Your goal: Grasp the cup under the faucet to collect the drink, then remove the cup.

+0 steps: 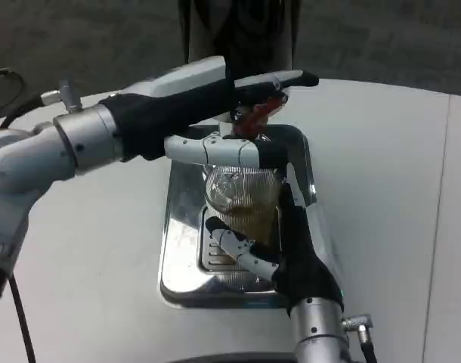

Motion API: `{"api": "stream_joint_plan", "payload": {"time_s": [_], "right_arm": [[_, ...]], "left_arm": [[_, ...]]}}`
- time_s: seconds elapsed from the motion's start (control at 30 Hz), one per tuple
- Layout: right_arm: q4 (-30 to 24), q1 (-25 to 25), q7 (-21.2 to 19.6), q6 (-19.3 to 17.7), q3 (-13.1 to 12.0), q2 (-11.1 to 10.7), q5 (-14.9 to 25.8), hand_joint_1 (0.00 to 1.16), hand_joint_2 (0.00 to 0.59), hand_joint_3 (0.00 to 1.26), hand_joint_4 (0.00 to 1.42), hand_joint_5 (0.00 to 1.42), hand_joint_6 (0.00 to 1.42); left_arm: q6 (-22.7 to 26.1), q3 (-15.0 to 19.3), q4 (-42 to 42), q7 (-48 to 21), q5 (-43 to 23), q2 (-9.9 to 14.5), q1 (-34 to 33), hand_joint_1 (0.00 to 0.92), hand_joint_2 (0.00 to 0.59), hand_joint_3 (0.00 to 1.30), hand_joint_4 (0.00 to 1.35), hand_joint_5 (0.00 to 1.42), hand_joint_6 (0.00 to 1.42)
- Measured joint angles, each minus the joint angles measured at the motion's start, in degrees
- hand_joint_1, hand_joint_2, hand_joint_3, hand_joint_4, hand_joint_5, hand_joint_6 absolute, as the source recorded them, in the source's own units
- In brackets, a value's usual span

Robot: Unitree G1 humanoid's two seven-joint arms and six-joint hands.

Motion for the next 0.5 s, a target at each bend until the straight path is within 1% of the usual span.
{"api": "stream_joint_plan", "payload": {"time_s": [0.3, 0.5], "right_arm": [[0.58, -0.48, -1.31, 0.60, 0.50, 0.26, 0.02, 0.73, 0.233, 0.00, 0.00, 0.00, 0.06], [1.20, -0.60, -3.18, 1.01, 1.40, 0.30, -0.11, 0.72, 0.241, 0.00, 0.01, 0.00, 0.06]], "left_arm": [[-0.16, 0.00, -0.08, 0.01, 0.35, 0.18, -0.01, 0.000, 0.096, 0.08, 0.00, 0.10, 0.07], [-0.68, -0.22, -0.33, 0.21, 1.00, 0.34, -0.03, 0.000, 0.098, 0.08, 0.00, 0.10, 0.07]]}}
